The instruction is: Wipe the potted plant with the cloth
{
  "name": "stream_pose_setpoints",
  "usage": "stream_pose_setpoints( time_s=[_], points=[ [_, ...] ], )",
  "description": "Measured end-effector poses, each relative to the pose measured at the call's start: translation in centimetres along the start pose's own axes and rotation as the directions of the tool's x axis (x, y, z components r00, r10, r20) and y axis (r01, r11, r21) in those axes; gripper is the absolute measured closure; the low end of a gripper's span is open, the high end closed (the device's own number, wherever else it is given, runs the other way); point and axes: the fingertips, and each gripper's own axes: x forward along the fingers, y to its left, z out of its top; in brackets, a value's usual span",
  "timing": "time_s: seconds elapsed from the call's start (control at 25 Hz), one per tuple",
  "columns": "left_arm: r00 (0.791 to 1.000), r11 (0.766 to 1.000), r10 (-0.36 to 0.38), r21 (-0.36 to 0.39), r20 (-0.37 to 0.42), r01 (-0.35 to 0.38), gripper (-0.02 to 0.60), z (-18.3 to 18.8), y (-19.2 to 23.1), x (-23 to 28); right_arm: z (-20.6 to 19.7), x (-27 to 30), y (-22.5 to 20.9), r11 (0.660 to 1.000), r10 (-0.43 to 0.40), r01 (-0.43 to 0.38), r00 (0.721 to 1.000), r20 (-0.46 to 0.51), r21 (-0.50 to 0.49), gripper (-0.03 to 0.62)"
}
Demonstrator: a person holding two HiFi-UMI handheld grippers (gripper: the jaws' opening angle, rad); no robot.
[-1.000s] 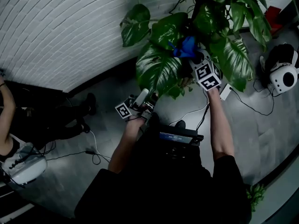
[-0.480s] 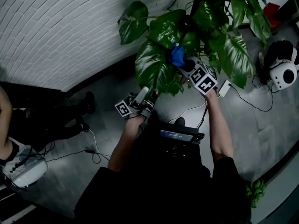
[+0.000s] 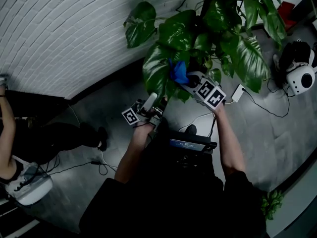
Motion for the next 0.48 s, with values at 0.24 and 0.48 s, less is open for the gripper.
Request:
stream_pose_setpoints(
  time_s=[0.24,0.48],
  points=[
    [1.000,1.000,-0.003,-0.003,0.019,0.003,0.275,0.4,-0.2,-0.1,0.5,0.7,3.8,0.997,0.072,-0.072,0.996,0.055,-0.006,0.487],
    [1.000,1.000,-0.006,-0.004,0.030,0.007,0.275,0.7,-0.2,-0.2,0.6,1.0,7.3,0.992,0.122,-0.121,0.988,0.091,-0.019,0.487]
  ],
)
